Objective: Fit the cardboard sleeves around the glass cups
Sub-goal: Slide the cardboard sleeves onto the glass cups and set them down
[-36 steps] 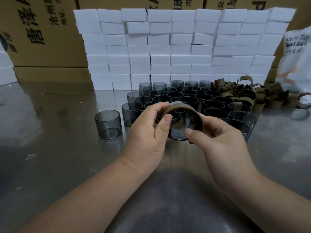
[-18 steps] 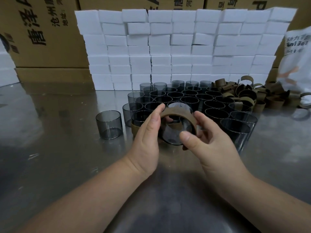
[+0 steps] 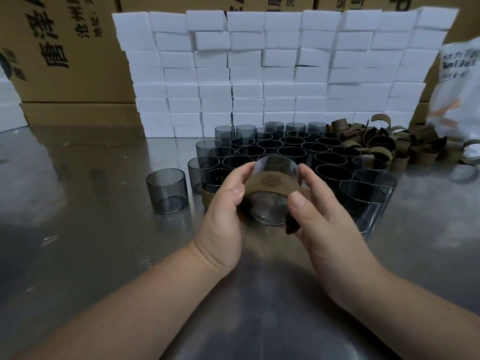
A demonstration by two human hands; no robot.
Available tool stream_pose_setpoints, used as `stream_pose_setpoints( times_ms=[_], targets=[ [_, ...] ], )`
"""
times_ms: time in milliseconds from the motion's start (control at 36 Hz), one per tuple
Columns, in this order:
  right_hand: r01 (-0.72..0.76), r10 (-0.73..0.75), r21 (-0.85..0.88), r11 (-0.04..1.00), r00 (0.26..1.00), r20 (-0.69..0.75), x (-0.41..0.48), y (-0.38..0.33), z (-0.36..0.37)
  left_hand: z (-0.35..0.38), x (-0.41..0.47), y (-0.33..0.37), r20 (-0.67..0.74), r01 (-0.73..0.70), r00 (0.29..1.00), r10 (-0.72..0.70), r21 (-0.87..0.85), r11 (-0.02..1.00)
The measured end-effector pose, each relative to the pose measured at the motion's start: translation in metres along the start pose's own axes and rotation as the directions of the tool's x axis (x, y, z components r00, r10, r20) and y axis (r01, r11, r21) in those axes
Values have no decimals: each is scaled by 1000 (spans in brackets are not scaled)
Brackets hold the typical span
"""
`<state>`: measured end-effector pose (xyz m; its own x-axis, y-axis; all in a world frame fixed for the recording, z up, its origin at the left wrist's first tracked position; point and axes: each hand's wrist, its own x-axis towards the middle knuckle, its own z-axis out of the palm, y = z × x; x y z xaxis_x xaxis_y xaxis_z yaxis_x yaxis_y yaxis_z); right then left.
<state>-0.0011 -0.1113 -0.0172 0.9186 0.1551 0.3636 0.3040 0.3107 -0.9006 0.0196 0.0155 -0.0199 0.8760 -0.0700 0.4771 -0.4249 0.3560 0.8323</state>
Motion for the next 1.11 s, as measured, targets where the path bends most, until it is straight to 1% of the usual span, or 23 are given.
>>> stream_pose_setpoints(
  times_ms=[83,139,250,389,528,695,861,1111],
  targets=[
    [-2,2,-20,1000,1000,1,0,0,0,1,-1,1,2,-6,1000,6,15,1000],
    [-4,4,-40,999,1000,-1,0,1,0,1,0,1,-24,-11,1000,12,39,999],
    [32,-29,-125,992,999,18,-2,3,0,2,-2,4,-66,-38,997,48,141,989],
    [49,-43,-144,988,998,46,-3,3,2,2,-3,8,-27,-92,994,107,328,940],
    [44,-35,-153,987,998,56,-4,3,0,3,-2,10,-41,-122,987,154,423,898],
    [42,-28,-196,980,997,74,-5,2,0,0,-3,7,-39,-129,986,160,418,899],
    [44,-23,-247,968,996,87,-5,2,-1,0,-2,8,-20,-162,981,194,467,869],
    [51,-31,-221,974,995,95,-8,-2,2,-2,0,7,5,-195,974,225,515,835]
  ],
)
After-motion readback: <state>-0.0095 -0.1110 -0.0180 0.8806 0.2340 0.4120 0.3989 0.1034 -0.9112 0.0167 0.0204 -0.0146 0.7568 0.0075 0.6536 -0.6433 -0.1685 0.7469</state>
